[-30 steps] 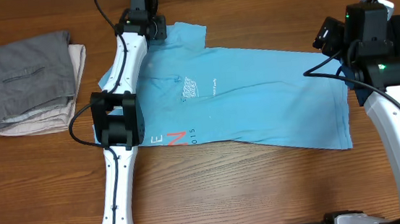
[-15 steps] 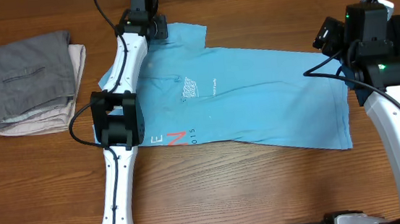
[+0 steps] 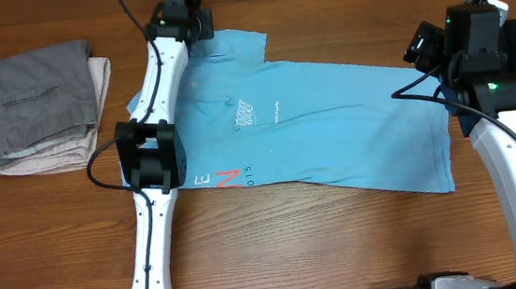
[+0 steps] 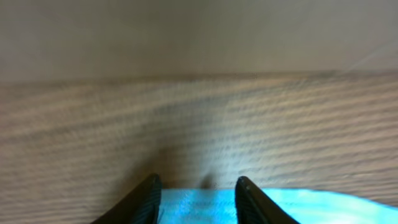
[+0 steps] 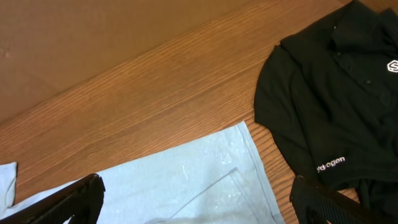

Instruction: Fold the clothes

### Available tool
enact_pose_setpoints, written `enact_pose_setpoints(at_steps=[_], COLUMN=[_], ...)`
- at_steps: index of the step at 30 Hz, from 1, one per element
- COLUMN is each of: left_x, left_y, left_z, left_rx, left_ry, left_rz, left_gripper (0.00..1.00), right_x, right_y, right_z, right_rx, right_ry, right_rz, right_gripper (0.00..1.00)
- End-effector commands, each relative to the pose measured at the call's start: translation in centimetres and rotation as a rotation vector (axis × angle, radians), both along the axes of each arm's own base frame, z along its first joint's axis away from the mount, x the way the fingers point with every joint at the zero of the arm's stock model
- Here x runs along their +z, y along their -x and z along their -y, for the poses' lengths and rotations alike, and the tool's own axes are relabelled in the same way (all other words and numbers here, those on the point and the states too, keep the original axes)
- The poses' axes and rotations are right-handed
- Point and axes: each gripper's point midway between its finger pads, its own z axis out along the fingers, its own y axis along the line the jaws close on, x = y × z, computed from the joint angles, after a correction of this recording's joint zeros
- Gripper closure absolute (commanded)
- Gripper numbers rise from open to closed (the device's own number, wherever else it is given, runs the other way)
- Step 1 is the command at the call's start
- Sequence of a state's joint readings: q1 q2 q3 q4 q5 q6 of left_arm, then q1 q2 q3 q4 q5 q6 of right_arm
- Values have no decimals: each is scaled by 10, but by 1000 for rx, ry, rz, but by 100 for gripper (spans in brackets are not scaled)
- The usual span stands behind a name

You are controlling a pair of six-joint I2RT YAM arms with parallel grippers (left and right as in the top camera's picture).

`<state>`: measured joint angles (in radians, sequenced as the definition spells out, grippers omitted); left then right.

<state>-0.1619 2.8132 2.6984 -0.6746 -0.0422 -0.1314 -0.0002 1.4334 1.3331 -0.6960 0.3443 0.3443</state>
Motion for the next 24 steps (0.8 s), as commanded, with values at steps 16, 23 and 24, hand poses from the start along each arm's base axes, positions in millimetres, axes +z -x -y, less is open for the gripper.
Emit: enact_pose_setpoints(at_steps=[16,23,24], left_x=[-3,-19,-19], left_y=[13,13,13], left_z=[-39,-37,-37], left_rx=[88,83,82], left_ry=[6,5,8], left_rz=[-81,-90,-88], left_gripper=[51,47,48], right_x=[3,3,3], right_y=[-1,-1,-1], right_z=[2,2,2], right_rx=[-12,-12,-12], right_ry=[-2,-2,-2], right_rz=[13,12,13], right_gripper=[0,0,0])
